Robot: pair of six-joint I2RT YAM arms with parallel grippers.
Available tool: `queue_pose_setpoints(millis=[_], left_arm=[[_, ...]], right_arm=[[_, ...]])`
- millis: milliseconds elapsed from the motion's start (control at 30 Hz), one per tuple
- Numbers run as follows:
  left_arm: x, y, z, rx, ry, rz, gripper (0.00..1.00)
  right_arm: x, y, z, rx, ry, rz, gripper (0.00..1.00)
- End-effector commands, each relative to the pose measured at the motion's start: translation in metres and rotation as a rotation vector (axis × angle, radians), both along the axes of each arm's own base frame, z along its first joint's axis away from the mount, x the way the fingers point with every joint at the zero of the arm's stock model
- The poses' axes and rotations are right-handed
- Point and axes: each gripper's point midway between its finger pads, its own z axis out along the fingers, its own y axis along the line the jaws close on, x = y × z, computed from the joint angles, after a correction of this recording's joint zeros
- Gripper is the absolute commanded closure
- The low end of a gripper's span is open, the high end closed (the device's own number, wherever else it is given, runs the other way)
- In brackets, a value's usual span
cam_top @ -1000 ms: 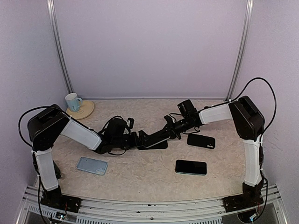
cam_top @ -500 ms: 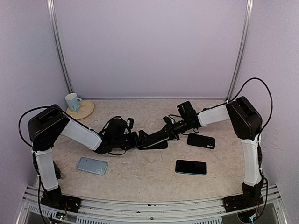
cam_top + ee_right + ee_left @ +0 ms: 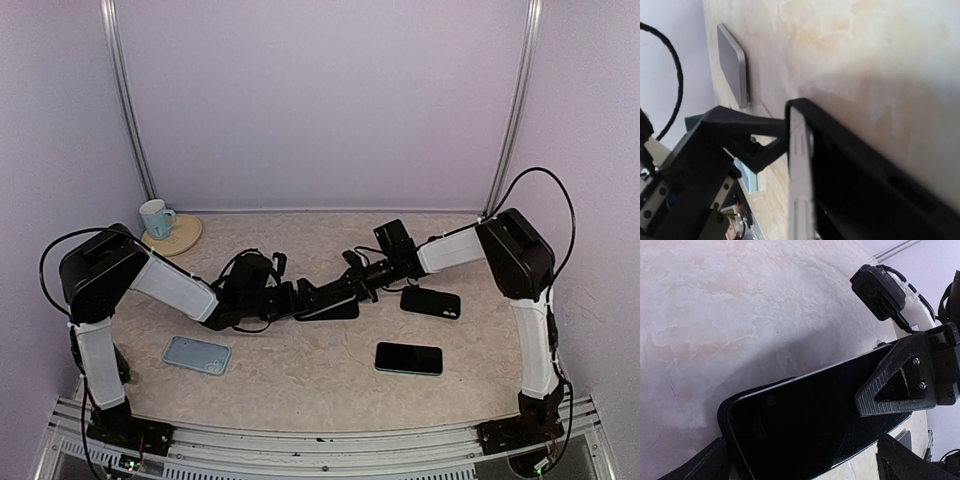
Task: Put the phone into the phone case
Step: Install the phone into the phone case.
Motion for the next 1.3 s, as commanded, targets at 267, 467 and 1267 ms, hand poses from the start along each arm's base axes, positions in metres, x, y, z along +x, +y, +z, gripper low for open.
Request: queue_pose_setpoints(millis=[267,467,1267], left_arm=[[-0.023,-0.03,0.009,-0.055,0.015,-0.106,0.01],[-0.024,-0.026,0.007,-0.048,0.014,-0.103,0.01],[-0.004,0.017,0.019,0.009,0.001,-0.001,0.01]], right_arm=[[-0.017,0.026,-0.031,-0.03,0.03,0.039,1.0],[-0.021,0.026,-0.033,-0.016,0.034,0.048,1.0],[-0.01,0.015,0.012,0.129,-0.096,0.054,1.0]])
